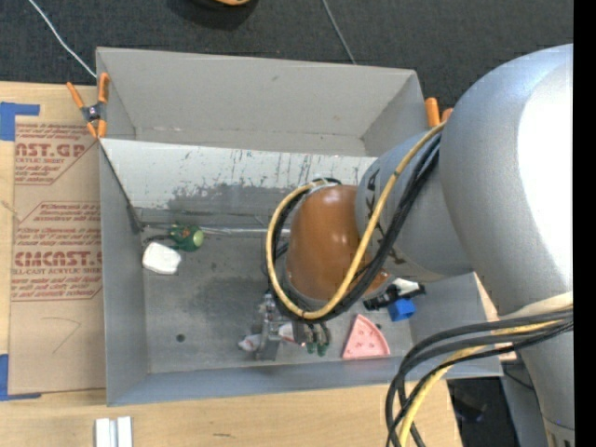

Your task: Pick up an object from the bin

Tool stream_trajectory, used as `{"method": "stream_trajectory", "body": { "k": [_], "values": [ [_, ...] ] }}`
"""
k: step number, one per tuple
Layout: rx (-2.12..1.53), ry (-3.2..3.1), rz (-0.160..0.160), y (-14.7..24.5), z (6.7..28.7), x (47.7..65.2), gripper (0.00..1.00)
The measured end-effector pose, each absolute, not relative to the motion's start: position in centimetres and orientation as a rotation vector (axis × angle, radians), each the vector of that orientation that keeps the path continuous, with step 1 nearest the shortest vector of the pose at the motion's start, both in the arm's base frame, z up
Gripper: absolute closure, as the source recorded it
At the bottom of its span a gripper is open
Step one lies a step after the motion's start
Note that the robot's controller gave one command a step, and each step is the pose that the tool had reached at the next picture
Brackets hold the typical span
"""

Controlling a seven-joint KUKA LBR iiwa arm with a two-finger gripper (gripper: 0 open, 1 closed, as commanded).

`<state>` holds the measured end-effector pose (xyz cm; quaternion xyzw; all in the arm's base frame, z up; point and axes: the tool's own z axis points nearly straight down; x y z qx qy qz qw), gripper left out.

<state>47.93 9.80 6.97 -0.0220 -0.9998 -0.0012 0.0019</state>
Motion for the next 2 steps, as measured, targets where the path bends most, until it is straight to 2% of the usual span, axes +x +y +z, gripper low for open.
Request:
{"method": "stream_trajectory", "body": {
  "k": [2],
  "values": [
    [-0.070, -3.130, -0.002, 9.76, 7.53, 47.73, 1.00]
  ]
}}
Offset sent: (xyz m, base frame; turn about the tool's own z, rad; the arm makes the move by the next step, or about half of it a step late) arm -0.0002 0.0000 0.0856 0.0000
